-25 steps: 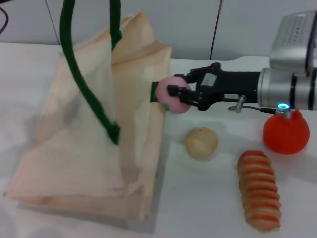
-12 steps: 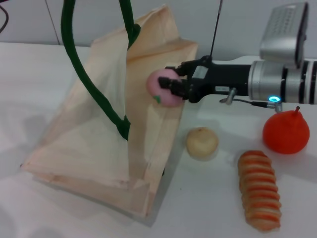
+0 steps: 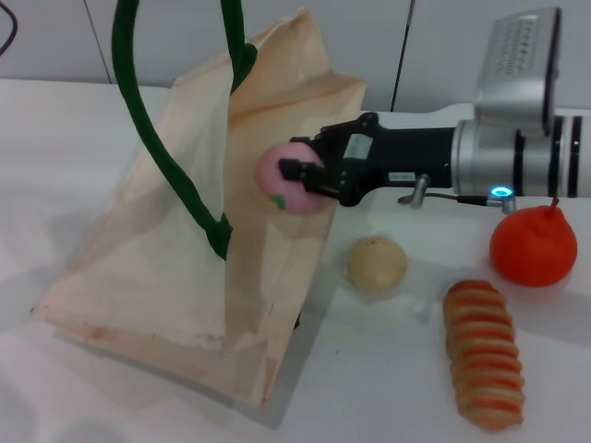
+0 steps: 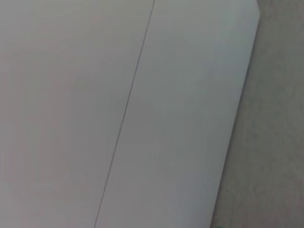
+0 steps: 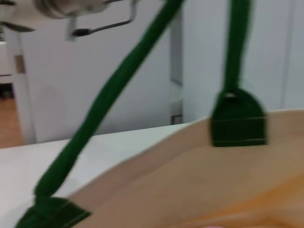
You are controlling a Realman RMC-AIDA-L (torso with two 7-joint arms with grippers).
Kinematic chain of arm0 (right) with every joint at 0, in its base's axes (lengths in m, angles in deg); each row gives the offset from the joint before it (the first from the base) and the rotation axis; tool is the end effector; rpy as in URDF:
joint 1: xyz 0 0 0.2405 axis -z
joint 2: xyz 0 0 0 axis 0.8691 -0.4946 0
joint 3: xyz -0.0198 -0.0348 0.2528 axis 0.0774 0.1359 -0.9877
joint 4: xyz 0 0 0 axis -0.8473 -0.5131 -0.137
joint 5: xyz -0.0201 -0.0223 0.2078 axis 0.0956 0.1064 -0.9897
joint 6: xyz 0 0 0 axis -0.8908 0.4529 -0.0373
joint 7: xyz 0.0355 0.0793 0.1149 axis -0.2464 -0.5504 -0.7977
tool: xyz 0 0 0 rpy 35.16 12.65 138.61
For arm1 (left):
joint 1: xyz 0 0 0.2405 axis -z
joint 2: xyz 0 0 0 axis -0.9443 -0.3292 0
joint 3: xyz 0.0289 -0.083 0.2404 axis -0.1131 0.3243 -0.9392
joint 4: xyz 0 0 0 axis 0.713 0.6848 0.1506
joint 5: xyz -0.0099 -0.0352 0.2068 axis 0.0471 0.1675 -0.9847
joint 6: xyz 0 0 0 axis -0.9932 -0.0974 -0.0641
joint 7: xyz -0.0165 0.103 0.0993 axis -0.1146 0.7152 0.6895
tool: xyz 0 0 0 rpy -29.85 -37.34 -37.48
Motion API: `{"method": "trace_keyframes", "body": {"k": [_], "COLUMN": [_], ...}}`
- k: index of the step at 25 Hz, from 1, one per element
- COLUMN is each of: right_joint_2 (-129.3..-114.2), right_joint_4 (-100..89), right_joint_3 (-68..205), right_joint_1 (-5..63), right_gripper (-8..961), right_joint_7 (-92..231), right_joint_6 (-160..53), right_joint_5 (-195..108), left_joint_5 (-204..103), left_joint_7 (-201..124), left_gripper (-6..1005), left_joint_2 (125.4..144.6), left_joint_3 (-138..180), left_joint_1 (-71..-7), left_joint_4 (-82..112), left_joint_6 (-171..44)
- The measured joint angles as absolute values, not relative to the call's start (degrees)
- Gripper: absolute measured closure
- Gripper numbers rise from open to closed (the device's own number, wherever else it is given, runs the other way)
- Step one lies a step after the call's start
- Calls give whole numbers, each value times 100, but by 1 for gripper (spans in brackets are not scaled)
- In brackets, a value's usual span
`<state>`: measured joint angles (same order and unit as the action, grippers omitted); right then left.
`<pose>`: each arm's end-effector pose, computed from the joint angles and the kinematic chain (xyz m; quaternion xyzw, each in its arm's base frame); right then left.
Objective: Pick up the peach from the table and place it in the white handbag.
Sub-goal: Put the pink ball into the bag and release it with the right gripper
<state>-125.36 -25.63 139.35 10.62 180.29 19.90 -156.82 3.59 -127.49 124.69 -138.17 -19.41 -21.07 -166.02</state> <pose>0.1440 0.4026 -0.0698 -0.9662 0.0787 0.2167 0.1154 -0.2072 0.3952 0.1585 -0.8655 -0.2026 -0.4235 0.1743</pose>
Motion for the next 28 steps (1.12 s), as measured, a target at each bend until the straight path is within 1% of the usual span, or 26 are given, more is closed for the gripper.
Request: {"method": "trace_keyframes", "body": {"k": [7, 17, 22, 25, 28], "right_joint_2": [-12591, -12600, -12629, -12631, -12616], "right_joint_4": [-2527, -2545, -2582, -2560, -2549], "right_joint_3": [14307, 14810, 15052, 15093, 15101], "right_joint_1": [836, 704, 663, 678, 711], "right_gripper": [661, 662, 666, 529, 463], "right_joint_7": [18027, 18070, 18075, 18086, 18089], "right_joint_6": [1994, 1938, 1934, 1899, 1850], "right_joint_5": [-15739, -16069, -16161, -16370, -16456], "left_joint_5": [359, 359, 359, 360, 365], "left_joint_7": [-12749, -12737, -12734, -12730, -12728], "left_gripper": [877, 859, 851, 845, 840], "left_joint_2": [12486, 12500, 12504, 12509, 12511], "left_joint_3": [-13817, -13816, -13817, -13817, -13817], "left_joint_1": [-1871, -1861, -1858, -1857, -1870], "left_joint_4": [-2098, -2072, -2070, -2065, -2061], "left_joint_6": [-16602, -16594, -16593, -16593, -16593]}}
